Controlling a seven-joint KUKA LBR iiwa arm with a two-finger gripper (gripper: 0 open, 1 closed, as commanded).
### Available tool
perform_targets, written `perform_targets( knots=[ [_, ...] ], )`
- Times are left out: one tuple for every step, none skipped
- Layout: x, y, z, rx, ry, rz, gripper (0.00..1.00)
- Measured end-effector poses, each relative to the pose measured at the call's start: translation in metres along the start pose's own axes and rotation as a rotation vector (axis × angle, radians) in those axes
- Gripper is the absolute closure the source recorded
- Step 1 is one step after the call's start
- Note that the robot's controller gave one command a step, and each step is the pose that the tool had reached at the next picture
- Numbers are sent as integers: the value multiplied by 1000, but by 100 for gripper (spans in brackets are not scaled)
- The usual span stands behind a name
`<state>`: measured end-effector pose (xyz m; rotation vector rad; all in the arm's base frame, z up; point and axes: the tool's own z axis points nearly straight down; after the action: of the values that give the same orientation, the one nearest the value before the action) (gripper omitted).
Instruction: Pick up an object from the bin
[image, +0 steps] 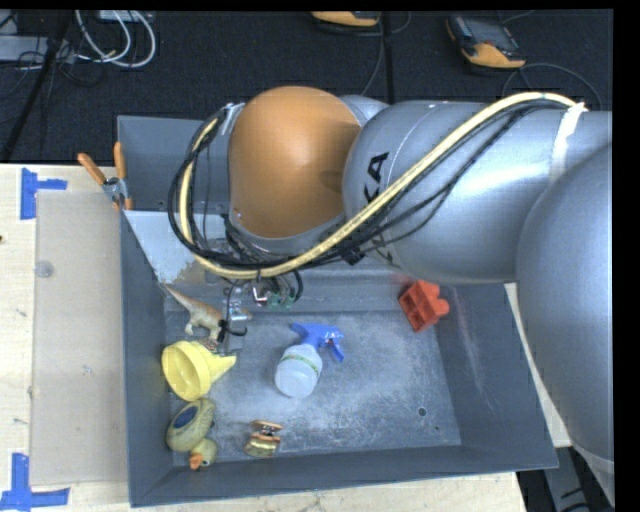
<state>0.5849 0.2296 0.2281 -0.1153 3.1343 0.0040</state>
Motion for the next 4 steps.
perform_targets(
  knots=[
    [29,-19,56,0,1,3,0],
    [38,-10,93,2,10,5,0],
    [47,1,154,9,-3,54,100],
    [47,1,154,9,-3,56,100]
  ],
)
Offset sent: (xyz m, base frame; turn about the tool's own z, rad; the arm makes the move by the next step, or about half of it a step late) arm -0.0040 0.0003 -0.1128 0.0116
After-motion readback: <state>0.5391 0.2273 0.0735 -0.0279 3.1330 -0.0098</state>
